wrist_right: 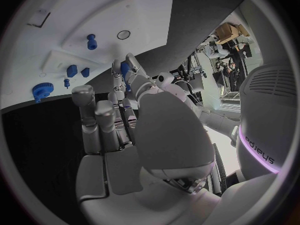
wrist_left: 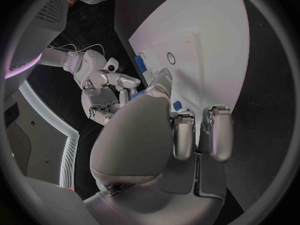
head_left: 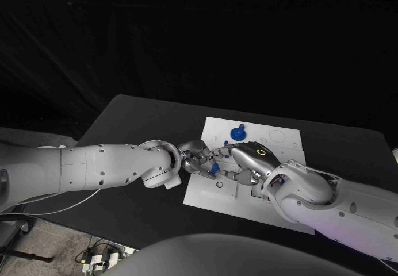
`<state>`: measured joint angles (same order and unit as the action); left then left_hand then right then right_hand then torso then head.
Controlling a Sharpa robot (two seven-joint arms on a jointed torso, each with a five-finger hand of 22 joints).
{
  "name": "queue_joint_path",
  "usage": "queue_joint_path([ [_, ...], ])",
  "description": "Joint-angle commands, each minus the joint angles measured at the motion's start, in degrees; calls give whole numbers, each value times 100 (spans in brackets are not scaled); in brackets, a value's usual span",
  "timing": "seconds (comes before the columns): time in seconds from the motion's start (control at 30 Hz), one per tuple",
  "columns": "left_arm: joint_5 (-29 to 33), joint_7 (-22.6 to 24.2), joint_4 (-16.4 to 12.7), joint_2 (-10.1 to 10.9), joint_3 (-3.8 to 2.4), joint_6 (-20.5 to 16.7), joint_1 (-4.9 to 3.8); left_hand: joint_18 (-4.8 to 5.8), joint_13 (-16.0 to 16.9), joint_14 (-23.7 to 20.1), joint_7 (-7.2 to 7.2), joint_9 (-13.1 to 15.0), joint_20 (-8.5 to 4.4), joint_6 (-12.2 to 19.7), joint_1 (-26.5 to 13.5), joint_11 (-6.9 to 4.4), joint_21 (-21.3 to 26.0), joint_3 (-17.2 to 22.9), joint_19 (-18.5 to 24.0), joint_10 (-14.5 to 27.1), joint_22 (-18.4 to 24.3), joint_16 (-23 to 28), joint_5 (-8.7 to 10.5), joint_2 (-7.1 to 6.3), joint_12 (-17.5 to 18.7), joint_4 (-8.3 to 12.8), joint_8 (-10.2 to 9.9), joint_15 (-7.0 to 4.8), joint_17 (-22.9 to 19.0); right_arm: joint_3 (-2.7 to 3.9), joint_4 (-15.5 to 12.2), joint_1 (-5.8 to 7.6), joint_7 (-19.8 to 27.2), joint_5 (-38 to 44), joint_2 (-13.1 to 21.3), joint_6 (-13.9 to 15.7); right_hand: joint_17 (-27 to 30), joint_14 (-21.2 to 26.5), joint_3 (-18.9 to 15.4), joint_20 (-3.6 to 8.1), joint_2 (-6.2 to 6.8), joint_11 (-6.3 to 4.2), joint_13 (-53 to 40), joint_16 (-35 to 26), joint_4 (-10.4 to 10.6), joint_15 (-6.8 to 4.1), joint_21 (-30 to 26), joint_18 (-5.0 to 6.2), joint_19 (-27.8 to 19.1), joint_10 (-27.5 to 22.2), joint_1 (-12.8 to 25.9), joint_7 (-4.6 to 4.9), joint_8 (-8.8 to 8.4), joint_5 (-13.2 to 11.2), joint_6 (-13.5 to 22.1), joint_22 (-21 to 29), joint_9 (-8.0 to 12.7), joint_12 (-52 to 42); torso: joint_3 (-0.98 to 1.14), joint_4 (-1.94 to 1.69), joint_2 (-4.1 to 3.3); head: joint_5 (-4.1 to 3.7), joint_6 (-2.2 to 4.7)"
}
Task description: Assemble the parts on the task board
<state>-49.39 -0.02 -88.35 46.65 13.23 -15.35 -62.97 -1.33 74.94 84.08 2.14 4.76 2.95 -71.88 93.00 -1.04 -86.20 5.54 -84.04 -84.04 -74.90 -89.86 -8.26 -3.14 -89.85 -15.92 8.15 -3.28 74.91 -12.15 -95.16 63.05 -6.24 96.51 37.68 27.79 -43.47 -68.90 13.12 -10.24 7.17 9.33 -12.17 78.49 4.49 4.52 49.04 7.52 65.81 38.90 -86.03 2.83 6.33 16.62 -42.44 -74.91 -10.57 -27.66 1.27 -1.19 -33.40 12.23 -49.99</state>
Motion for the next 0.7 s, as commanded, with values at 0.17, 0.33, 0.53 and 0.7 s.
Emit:
queue_joint_path([
  [0.17, 32, -23, -9, -23, -5, 152, -6, 3, 1506, 592, 40, 10, -3, -59, -9, -27, 30, 30, -200, -596, -1338, -14, -11, 54, -15, 2, 15, -28, 1509, -1, 10, -10, 64, 2, -47, -250, -77, -59, -1, -3, -92, -62, -61, -11, -32, -26, 56, 69, 81, 200, 61, 259, 291, -100, -639, -429, -195, -192, 1, 0, -1, -12, -1],
  [0.33, 32, -32, -14, -23, -5, 164, -6, 3, 1506, 592, 40, 10, -3, -59, -9, -27, 30, 30, -200, -596, -1338, -14, -11, 54, -15, 2, 15, -28, 1509, -1, 27, -31, 80, 18, -93, -316, -116, -106, 47, 39, -99, -119, -71, -6, -25, -77, 104, 60, 130, 432, 88, 397, 443, -87, -1054, -442, -325, -278, 1, -3, 1, -15, -1],
  [0.53, 32, -33, -22, -24, -5, 170, -6, 3, 1506, 592, 41, 11, -2, -57, -10, -25, 33, 29, -198, -596, -1337, -14, -11, 58, -15, 2, 14, -27, 1509, -1, 56, -49, 34, 101, -160, -373, -150, -153, 123, 96, -72, -199, -80, -9, -12, -143, 143, 53, 176, 666, 121, 470, 439, -65, -1260, -452, -367, -338, 0, -2, -2, -15, -1],
  [0.7, 32, -32, -28, -28, -5, 173, -6, 3, 1506, 592, 41, 11, -2, -57, -10, -25, 33, 29, -198, -596, -1337, -14, -11, 58, -15, 2, 14, -27, 1509, 0, 71, -67, -1, 137, -198, -420, -181, -199, 206, 166, -64, -308, -101, -13, -10, -227, 184, 51, 223, 958, 125, 484, 450, -47, -1459, -463, -387, -409, -1, -2, -1, -10, -1],
])
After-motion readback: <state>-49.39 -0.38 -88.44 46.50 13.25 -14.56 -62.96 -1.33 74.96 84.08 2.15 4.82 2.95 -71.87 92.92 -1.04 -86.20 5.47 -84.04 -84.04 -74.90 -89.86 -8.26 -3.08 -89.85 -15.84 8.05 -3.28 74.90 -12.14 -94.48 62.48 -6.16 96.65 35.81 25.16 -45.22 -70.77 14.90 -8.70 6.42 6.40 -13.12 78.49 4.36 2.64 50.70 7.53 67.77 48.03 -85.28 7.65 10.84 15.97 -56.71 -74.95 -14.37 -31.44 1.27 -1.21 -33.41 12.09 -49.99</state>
